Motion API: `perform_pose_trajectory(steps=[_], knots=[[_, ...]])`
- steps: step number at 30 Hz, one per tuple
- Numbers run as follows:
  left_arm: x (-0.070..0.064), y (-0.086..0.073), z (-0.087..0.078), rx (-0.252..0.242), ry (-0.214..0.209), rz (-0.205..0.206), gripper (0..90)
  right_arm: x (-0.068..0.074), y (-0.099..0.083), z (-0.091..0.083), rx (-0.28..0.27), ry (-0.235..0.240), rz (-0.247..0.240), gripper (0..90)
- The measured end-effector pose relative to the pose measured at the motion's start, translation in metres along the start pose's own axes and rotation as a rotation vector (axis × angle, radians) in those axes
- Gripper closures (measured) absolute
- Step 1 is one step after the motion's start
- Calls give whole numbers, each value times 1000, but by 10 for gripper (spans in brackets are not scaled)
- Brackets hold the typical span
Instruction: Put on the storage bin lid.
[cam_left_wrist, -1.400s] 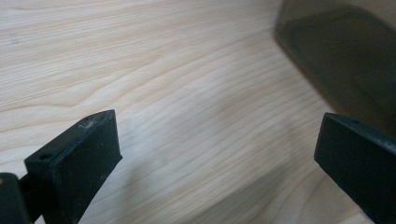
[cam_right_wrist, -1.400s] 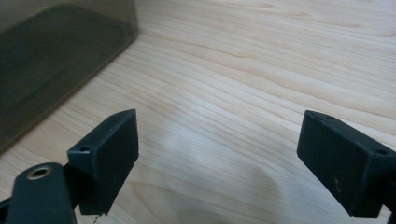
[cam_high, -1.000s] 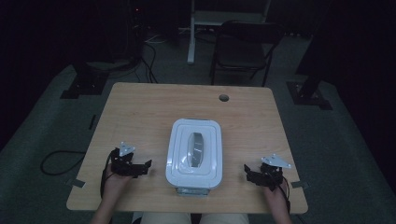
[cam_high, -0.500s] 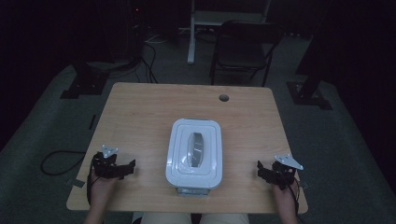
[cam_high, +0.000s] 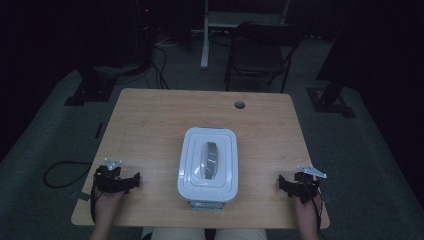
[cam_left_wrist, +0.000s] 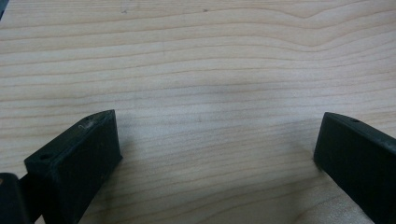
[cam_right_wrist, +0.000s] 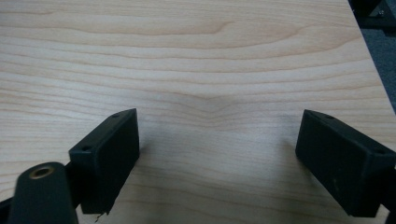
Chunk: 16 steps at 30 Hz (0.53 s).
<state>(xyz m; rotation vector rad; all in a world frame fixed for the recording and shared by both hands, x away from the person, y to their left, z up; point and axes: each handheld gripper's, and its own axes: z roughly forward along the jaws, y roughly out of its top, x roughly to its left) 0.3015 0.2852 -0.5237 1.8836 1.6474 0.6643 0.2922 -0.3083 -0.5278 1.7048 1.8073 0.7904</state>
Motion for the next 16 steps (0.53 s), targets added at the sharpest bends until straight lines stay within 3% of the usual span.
perform_pose_trajectory(steps=[16], knots=[[-2,-2,-1,-1,27,-33,12,0,0,1,1,2,-3,129]])
